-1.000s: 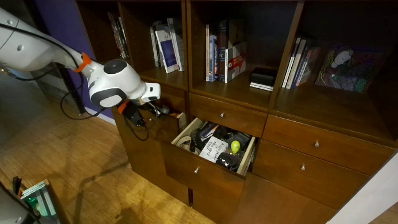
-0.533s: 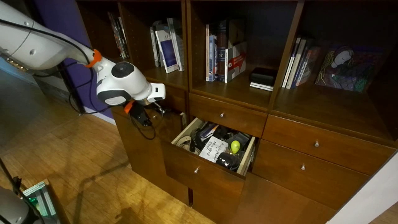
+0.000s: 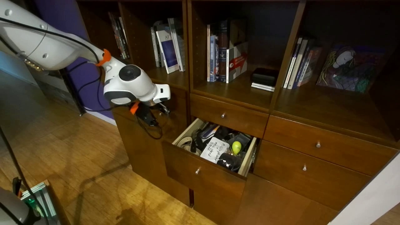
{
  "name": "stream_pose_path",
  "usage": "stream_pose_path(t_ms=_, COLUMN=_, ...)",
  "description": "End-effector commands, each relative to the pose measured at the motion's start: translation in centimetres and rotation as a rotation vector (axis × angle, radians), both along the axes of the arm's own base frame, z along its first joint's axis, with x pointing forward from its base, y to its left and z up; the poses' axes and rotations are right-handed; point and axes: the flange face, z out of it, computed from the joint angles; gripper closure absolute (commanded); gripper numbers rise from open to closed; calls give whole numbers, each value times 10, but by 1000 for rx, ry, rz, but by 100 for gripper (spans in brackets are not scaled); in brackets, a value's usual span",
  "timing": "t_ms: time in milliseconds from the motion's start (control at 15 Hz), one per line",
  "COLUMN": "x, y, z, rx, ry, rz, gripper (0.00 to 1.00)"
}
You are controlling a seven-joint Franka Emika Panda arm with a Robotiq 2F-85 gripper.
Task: Close the middle drawers
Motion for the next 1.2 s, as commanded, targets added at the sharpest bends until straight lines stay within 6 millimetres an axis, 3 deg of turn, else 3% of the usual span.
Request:
stream_pose_path(t_ms=0, x=-11, y=-11, z=-4, rx=-15, ry=85, rz=33, gripper=74)
stream_pose_path(t_ms=67, x=-16, y=-14, z=-1, rx=-22, ry=111, rz=47, gripper=73)
stream_pose_path(t_ms=267, x=-28, y=-26, z=22, rx=-52, ry=186, rz=67, gripper=54)
stream_pose_path(t_ms=733, x=-71, y=-35, z=120, rx=-62, ry=333, rz=74, gripper=6)
stream_pose_path(t_ms=867, x=-87, y=-36, z=148, rx=-65, ry=351, rz=59, gripper=0)
stream_pose_path(t_ms=1133, x=-119, y=-44, z=188, rx=-54, ry=362, rz=29, gripper=0)
